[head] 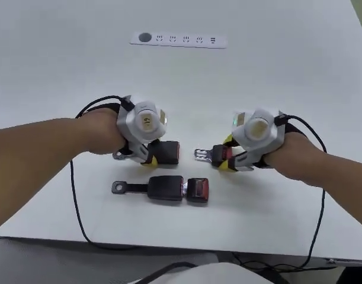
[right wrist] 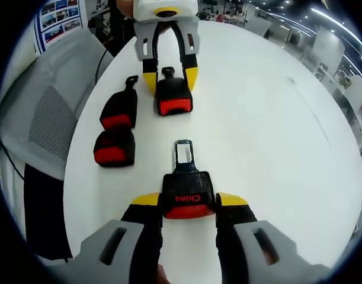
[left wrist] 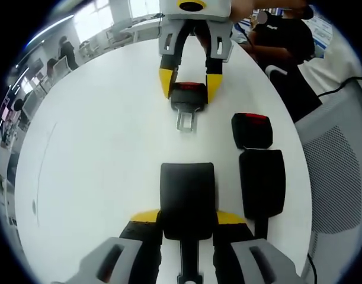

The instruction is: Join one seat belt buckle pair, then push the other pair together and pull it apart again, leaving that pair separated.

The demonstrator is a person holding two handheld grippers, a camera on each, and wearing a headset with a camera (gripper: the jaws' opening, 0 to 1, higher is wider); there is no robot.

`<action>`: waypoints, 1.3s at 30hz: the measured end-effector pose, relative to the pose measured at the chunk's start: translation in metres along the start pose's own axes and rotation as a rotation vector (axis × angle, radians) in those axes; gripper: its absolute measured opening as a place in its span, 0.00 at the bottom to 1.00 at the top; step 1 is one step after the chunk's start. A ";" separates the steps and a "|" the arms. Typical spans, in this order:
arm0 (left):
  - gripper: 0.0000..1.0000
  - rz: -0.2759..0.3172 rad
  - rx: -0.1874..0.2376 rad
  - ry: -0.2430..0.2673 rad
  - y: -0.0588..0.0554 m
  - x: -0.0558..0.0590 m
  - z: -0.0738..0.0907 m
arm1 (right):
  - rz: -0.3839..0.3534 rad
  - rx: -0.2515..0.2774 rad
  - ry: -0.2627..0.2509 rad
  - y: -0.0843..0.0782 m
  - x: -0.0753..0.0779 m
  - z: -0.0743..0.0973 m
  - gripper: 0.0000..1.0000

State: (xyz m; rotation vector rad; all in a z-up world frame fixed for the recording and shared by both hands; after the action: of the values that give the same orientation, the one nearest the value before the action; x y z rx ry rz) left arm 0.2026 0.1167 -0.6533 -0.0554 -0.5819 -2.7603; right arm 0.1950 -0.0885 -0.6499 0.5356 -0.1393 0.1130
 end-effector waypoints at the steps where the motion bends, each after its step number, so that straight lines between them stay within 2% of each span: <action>1: 0.33 0.010 0.007 0.001 0.000 0.000 0.001 | -0.008 -0.008 0.000 -0.007 -0.002 0.004 0.33; 7: 0.33 0.019 0.004 0.005 0.003 0.004 0.002 | -0.029 -0.037 -0.014 -0.031 -0.005 0.022 0.33; 13: 0.33 0.015 -0.011 0.012 0.003 0.004 0.003 | -0.050 -0.061 -0.022 -0.064 -0.008 0.036 0.33; 19: 0.34 0.029 -0.010 0.017 0.003 0.003 0.003 | -0.056 -0.100 -0.009 -0.082 -0.011 0.047 0.33; 22: 0.36 0.041 -0.022 0.037 0.005 0.002 0.003 | -0.067 -0.110 -0.002 -0.079 -0.013 0.053 0.33; 26: 0.46 0.051 -0.026 0.040 0.005 0.005 0.003 | -0.064 -0.140 -0.003 -0.077 -0.012 0.051 0.34; 29: 0.53 0.050 -0.026 0.045 0.004 0.006 0.003 | -0.057 -0.164 -0.029 -0.073 -0.012 0.055 0.38; 31: 0.53 0.065 -0.013 0.047 0.004 0.007 0.006 | -0.058 -0.165 -0.031 -0.075 -0.012 0.054 0.42; 32: 0.53 0.078 0.022 0.076 0.007 0.005 0.012 | -0.067 -0.154 -0.035 -0.073 -0.014 0.055 0.43; 34: 0.54 0.098 0.049 0.085 0.009 0.004 0.020 | -0.076 -0.153 -0.057 -0.073 -0.016 0.057 0.46; 36: 0.56 0.110 0.081 0.101 0.012 0.007 0.032 | -0.102 -0.139 -0.095 -0.070 -0.016 0.061 0.50; 39: 0.60 0.145 0.139 0.134 0.008 0.010 0.049 | -0.152 -0.106 -0.137 -0.063 -0.020 0.067 0.55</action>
State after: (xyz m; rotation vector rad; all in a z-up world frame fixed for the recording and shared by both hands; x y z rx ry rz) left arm 0.1941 0.1260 -0.6044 0.1132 -0.7027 -2.5538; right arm 0.1773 -0.1776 -0.6278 0.4462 -0.2367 -0.0789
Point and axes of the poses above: the centre of the closed fingertips' face, and the gripper's own axes: z roughly backward along the fingers, x roughly to its right, y roughly out of its top, the point moved 5 cm from there along z, roughly backward along the fingers, and after that the axes turned 15 degrees about z, right-handed, at the moved point
